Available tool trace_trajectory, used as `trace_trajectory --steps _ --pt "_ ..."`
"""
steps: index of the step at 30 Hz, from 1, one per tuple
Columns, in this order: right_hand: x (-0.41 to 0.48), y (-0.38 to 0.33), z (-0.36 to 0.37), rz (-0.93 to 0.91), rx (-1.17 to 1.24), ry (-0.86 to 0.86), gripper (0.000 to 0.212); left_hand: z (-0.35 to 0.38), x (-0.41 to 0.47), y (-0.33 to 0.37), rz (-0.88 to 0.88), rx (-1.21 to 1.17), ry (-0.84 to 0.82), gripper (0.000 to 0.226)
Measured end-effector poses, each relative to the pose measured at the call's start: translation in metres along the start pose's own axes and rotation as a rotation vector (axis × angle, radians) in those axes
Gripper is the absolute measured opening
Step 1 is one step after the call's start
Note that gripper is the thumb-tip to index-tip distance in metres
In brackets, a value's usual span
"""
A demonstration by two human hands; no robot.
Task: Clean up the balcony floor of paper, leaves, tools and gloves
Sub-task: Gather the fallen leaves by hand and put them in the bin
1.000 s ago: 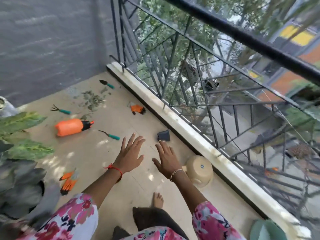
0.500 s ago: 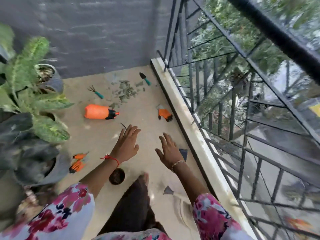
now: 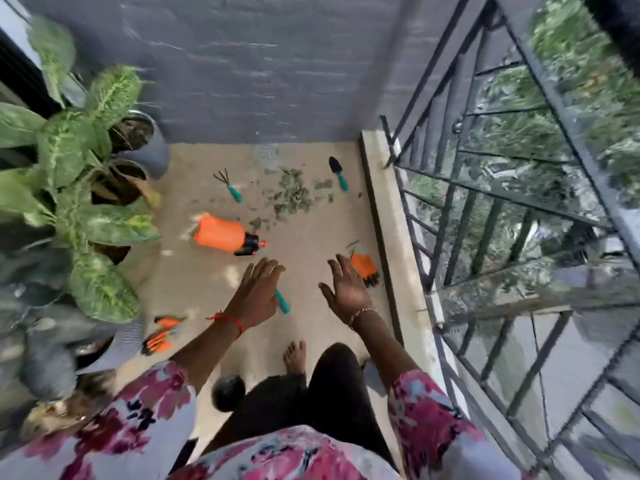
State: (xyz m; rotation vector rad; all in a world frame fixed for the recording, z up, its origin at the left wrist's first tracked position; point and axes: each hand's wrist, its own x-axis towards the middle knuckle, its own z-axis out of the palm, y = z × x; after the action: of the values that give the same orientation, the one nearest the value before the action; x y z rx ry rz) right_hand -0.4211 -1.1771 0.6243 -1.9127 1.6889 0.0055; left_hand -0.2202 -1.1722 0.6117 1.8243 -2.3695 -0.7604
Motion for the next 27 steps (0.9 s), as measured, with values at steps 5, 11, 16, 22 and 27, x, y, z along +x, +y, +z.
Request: trace_trajectory --steps 5,11,16,22,27 --pt "0.083 -0.003 -0.021 -0.073 -0.032 -0.082 0.052 -0.021 0.061 -0.017 -0.098 -0.011 0.040 0.062" --pt "0.193 -0.001 -0.035 -0.169 -0.099 -0.256 0.054 -0.029 0.148 -0.055 -0.219 -0.080 0.055 0.064" --pt "0.301 0.007 -0.042 -0.265 -0.220 -0.375 0.056 -0.030 0.228 -0.080 -0.324 -0.187 0.024 0.063" --pt "0.408 0.025 -0.010 -0.357 -0.339 -0.462 0.057 0.022 0.316 -0.113 -0.475 -0.397 -0.028 0.063" --pt "0.497 0.059 0.082 -0.404 -0.414 -0.490 0.061 0.130 0.383 -0.173 -0.629 -0.529 -0.029 0.061"
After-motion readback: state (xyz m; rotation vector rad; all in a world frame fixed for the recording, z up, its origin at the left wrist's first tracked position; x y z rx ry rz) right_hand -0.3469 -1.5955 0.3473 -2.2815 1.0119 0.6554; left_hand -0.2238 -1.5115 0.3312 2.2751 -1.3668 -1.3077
